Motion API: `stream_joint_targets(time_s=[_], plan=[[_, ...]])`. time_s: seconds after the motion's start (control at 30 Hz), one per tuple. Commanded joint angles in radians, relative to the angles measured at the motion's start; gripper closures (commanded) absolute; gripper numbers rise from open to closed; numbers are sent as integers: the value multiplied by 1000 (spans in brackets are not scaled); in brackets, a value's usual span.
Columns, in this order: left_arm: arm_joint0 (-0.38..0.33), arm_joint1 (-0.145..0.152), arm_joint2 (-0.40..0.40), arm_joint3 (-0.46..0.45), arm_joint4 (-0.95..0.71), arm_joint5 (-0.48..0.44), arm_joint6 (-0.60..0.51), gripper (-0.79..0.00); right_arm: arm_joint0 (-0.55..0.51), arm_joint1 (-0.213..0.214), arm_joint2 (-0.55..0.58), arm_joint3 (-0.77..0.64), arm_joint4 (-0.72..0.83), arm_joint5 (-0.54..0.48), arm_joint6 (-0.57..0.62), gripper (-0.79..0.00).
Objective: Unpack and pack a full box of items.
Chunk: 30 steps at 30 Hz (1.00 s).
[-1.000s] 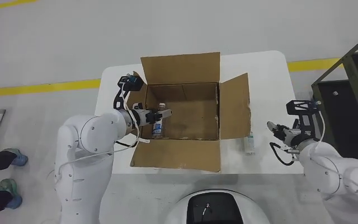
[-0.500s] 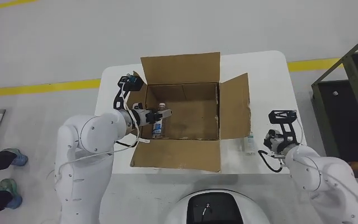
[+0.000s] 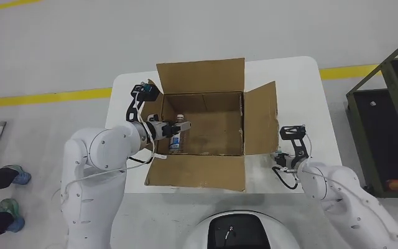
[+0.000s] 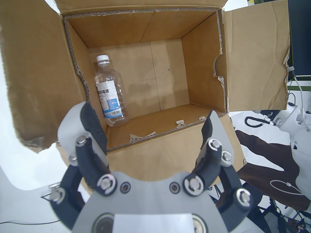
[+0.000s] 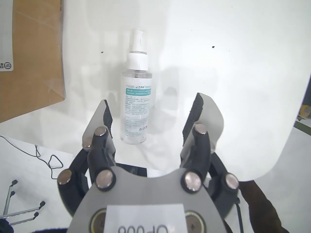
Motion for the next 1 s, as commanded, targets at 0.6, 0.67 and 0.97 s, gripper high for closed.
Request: stream_joint_targets(time_s=[0.6,0.67,0.97], plan=[[0,0,0,0,0,0,0,-785,74,-28,-83,118,-26,-16,1,-376],[0,0,0,0,0,0,0,-785,78,-30,-86,125,-35,-16,2,-296],[0,0,0,0,0,0,0,-785,63,-32,-16,62,-28,27,-16,0]])
